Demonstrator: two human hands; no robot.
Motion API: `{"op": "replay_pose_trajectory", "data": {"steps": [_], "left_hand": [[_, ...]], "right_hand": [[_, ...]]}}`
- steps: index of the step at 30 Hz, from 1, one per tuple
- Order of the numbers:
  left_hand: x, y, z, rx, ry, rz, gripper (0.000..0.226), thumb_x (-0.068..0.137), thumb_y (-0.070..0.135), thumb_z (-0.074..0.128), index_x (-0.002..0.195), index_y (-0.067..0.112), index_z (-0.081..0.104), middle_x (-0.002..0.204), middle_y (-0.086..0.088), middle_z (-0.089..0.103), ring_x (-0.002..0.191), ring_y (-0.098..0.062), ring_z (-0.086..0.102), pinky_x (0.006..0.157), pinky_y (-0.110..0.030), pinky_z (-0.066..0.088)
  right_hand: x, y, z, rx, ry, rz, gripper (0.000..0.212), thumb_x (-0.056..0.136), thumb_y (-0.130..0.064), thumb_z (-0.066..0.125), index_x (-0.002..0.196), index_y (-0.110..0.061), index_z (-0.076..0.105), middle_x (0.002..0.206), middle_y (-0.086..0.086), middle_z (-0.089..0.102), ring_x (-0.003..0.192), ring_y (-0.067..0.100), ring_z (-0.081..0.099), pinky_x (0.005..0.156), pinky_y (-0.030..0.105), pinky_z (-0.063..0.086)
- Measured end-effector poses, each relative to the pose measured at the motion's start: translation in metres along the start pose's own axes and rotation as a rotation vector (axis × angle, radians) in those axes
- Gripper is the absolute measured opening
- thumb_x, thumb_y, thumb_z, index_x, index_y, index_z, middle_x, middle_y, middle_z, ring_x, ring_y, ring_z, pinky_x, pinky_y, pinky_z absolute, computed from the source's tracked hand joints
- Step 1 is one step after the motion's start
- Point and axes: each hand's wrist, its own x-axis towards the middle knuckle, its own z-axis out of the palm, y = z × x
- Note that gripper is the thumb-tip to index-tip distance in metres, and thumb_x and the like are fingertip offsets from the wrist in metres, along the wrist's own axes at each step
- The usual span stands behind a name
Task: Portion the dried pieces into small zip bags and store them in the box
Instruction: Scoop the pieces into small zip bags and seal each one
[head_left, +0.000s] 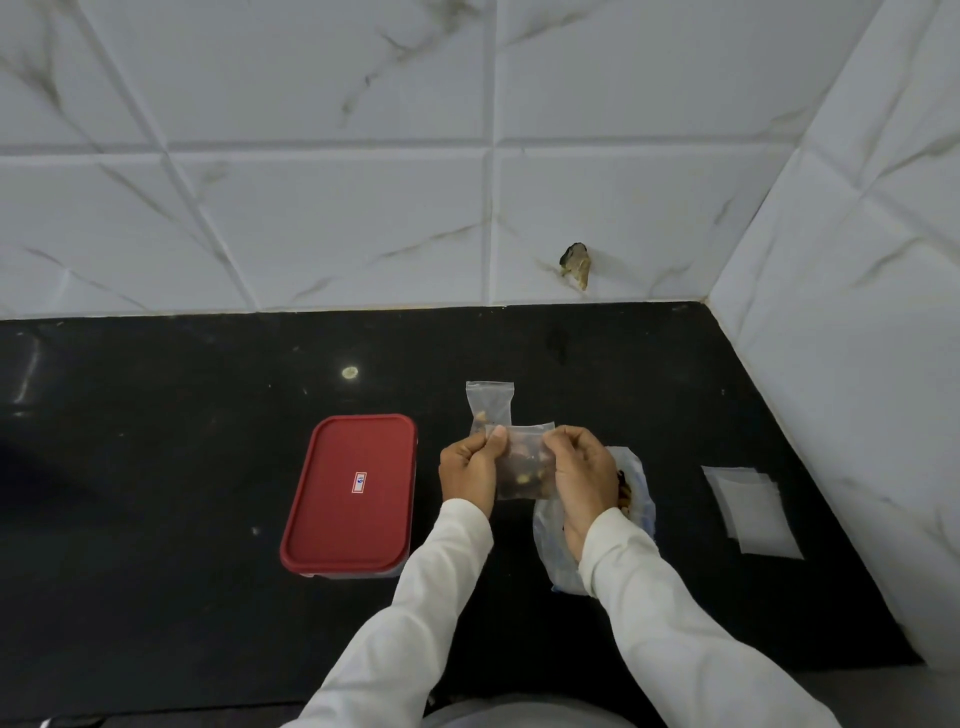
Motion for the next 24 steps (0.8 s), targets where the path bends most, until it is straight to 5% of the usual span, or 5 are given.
{"op": "replay_pose_trajectory", "data": {"steps": [4, 7, 13, 18, 24], "left_hand": [[0.002, -0.002, -0.005, 0.007, 0.005, -0.037, 0.025, 0.094, 0.026, 0.065, 0.072, 0.023, 0.076, 0.101, -0.004, 0.073, 0.106, -0.027, 0.064, 0.104, -0.054, 0.046], [0.005, -0.001, -0.007, 0.068, 0.02, -0.02, 0.03, 0.095, 0.024, 0.063, 0.067, 0.021, 0.075, 0.098, -0.005, 0.075, 0.105, -0.026, 0.065, 0.105, -0.052, 0.045], [0.01, -0.009, -0.015, 0.166, -0.047, 0.069, 0.025, 0.095, 0.036, 0.064, 0.077, 0.023, 0.077, 0.087, 0.002, 0.075, 0.097, -0.022, 0.069, 0.097, -0.05, 0.053], [0.021, -0.019, -0.017, 0.2, -0.015, 0.11, 0.014, 0.094, 0.026, 0.066, 0.087, 0.024, 0.077, 0.087, 0.006, 0.076, 0.092, -0.014, 0.071, 0.095, -0.046, 0.056], [0.046, -0.018, -0.011, 0.209, 0.145, 0.055, 0.009, 0.093, 0.028, 0.068, 0.088, 0.025, 0.075, 0.087, 0.004, 0.075, 0.088, -0.014, 0.07, 0.091, -0.04, 0.057]], "right_hand": [[0.003, 0.005, 0.002, -0.03, -0.007, 0.007, 0.005, 0.093, -0.025, 0.059, 0.09, -0.022, 0.06, 0.091, 0.006, 0.064, 0.076, 0.011, 0.056, 0.063, 0.021, 0.043], [-0.001, 0.01, 0.006, 0.039, -0.036, -0.007, 0.009, 0.09, -0.026, 0.062, 0.087, -0.019, 0.065, 0.099, 0.017, 0.07, 0.079, 0.017, 0.062, 0.079, 0.04, 0.053], [0.009, 0.004, 0.009, -0.098, -0.032, -0.065, 0.012, 0.095, -0.028, 0.058, 0.095, -0.02, 0.067, 0.09, -0.01, 0.064, 0.084, 0.003, 0.058, 0.061, 0.016, 0.042], [0.026, 0.007, 0.018, -0.182, 0.072, -0.112, 0.01, 0.092, -0.029, 0.063, 0.095, -0.024, 0.071, 0.089, -0.014, 0.066, 0.087, 0.004, 0.061, 0.066, 0.016, 0.044], [0.048, 0.015, 0.027, -0.436, -0.065, -0.144, 0.014, 0.09, -0.031, 0.066, 0.102, -0.022, 0.067, 0.093, -0.012, 0.067, 0.087, 0.002, 0.061, 0.073, 0.016, 0.045]]}}
